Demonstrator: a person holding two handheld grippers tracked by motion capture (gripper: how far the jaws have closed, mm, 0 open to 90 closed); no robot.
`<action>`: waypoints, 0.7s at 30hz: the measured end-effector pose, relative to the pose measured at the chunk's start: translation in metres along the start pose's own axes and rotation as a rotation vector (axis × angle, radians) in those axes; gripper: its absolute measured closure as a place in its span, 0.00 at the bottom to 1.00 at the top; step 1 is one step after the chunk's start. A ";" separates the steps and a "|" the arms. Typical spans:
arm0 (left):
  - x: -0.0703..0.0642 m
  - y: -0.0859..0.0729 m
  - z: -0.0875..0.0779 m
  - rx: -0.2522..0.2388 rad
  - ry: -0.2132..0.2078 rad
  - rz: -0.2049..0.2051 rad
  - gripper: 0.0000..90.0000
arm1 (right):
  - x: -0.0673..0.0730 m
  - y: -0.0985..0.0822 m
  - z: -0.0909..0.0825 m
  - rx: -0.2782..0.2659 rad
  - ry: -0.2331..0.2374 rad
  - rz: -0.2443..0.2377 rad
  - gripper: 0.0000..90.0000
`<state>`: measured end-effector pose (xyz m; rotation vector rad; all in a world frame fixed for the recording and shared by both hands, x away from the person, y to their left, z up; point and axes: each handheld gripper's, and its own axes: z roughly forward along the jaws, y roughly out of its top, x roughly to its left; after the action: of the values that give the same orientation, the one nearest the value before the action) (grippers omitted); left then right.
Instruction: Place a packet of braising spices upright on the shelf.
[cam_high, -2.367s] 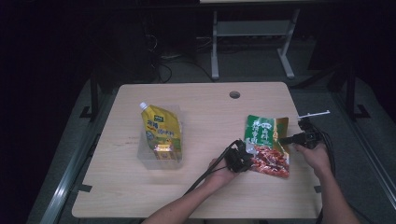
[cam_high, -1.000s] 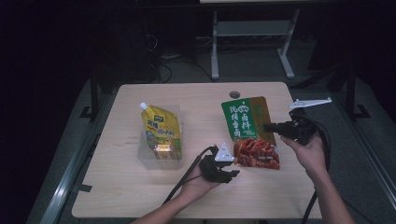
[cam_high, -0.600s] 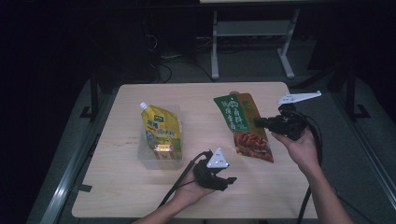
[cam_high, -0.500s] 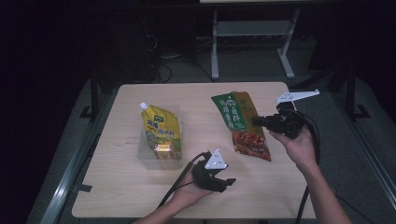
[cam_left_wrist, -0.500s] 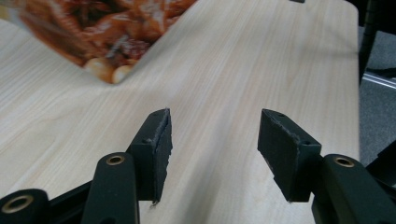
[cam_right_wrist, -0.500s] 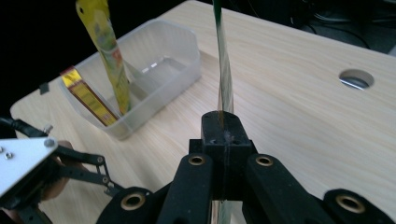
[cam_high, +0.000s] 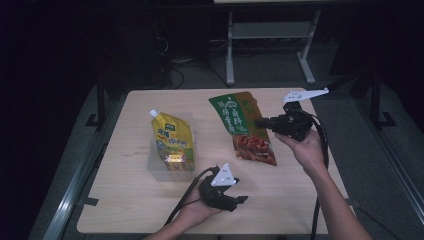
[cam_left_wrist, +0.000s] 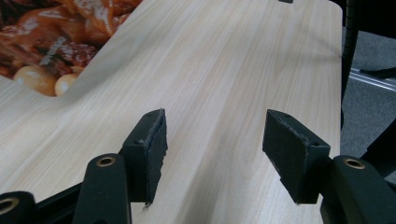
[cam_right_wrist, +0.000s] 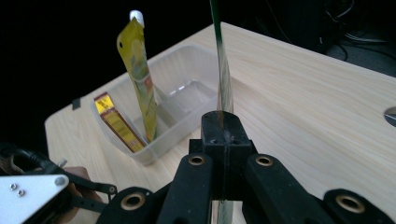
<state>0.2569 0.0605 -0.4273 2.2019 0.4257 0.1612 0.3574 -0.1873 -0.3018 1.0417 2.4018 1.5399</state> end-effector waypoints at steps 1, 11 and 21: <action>0.000 0.000 -0.001 -0.004 0.001 0.005 0.44 | 0.000 0.001 0.001 -0.007 0.003 -0.004 1.00; -0.001 -0.004 -0.008 -0.008 -0.008 0.000 0.43 | 0.004 0.009 0.009 -0.023 0.032 -0.015 1.00; -0.001 -0.006 -0.010 -0.017 -0.011 -0.008 0.42 | 0.007 0.017 0.017 -0.020 0.076 -0.035 1.00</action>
<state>0.2519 0.0708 -0.4259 2.1834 0.4252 0.1473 0.3674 -0.1657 -0.2943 0.9495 2.4344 1.6165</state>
